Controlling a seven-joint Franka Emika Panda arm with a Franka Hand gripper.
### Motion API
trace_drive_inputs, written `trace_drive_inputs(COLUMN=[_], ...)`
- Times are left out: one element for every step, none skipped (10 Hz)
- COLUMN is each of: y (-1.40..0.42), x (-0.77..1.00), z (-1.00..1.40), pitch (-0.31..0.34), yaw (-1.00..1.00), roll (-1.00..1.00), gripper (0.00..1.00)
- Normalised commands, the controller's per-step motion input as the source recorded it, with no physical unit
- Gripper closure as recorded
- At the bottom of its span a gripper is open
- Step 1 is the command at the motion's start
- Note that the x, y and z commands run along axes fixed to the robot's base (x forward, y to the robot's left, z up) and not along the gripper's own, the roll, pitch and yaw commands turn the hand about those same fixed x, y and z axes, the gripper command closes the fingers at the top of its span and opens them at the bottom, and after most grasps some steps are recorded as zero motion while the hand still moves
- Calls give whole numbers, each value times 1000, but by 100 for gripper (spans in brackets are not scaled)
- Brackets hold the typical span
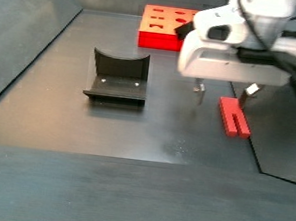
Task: Pick up the double-square object. Move up. Place the double-square object on the fixture. Regrasp the double-square object. Move to above the board. Insert the double-square object.
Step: Pick up the double-square object.
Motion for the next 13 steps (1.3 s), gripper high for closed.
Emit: trace_drive_inputs(y=[-3, -17, 0, 180, 186, 163, 0, -20, 26, 289, 80, 0, -126], x=[423, 317, 0, -117, -437, -254, -309, -94, -140, -434, -571, -500, -83], z=[-1000, -1000, -1000, -143, 20, 0, -714, -1000, -551, 89, -74, -780, -1000], pitch=[0, 0, 0, 26, 0, -4, -39, -9, 0, 0, 64, 10, 0], yaw=[3, 3, 0, 0, 0, 0, 0, 0, 0, 0, 66, 74, 89], roll=[0, 0, 39, -17, -17, -39, 0, 0, 0, -1, 54, 14, 0], gripper=[0, 0, 0, 0, 0, 0, 0, 0, 0, 0, 0, 0, 0])
